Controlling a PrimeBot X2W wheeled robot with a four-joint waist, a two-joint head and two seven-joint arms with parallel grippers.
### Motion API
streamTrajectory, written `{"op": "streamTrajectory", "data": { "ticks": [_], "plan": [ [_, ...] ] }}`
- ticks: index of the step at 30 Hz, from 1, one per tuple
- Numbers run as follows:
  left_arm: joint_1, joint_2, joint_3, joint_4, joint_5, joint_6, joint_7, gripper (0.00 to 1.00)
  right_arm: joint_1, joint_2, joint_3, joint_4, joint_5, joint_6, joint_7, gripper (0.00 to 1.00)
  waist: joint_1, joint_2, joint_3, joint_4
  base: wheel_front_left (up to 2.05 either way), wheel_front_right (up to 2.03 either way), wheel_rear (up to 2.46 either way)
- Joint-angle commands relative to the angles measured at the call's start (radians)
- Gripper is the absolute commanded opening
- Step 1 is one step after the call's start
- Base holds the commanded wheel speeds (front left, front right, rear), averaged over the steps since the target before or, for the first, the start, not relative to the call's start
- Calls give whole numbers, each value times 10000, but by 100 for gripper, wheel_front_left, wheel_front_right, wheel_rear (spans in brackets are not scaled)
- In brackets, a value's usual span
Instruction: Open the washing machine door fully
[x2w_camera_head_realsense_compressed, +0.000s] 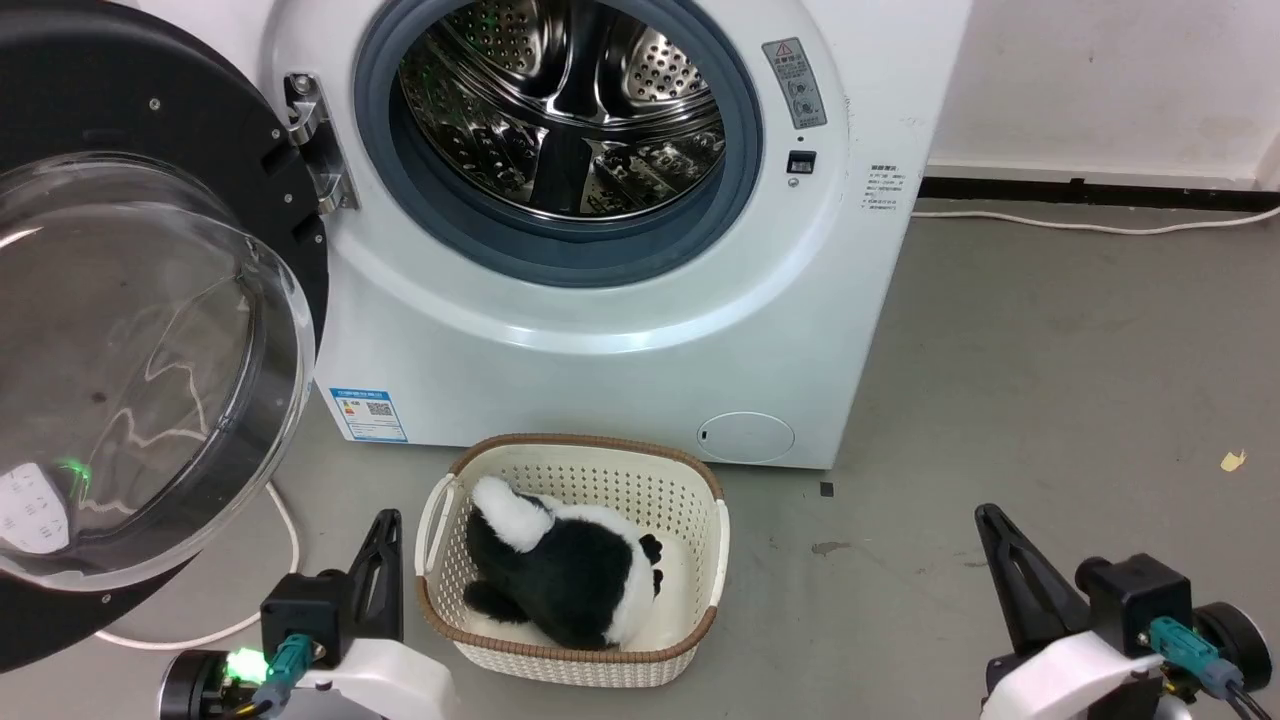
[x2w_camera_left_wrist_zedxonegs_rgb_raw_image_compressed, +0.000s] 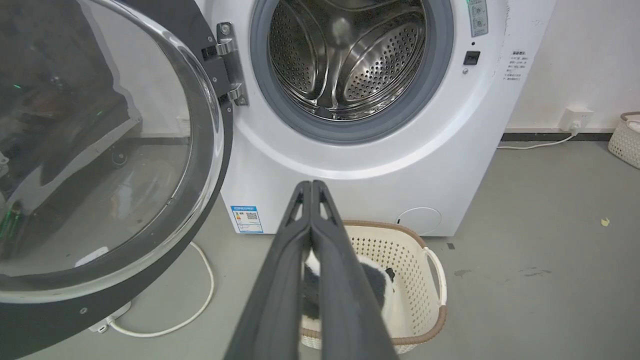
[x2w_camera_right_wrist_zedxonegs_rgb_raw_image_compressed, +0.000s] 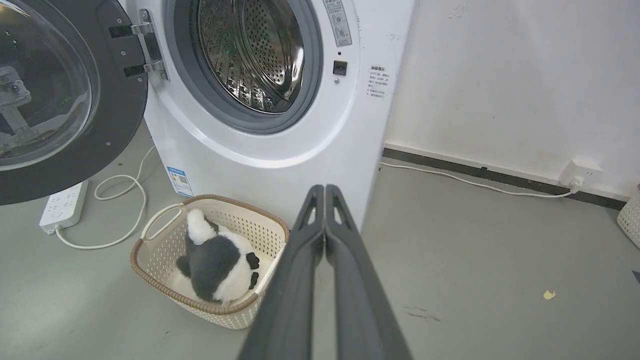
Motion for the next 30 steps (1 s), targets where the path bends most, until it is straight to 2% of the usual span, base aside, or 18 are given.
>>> {"op": "streamTrajectory", "data": {
  "ticks": [1,30],
  "plan": [
    [-170,-39,64,-52,95,-48,72,0,-188,47,23,19,-83,8,45,0,0,0,0,-2,0,0,0],
    [-192,-86,156,-64,198,-99,166,0,-215,49,41,20,-114,8,139,0,0,0,-1,-14,0,0,0]
  ]
}}
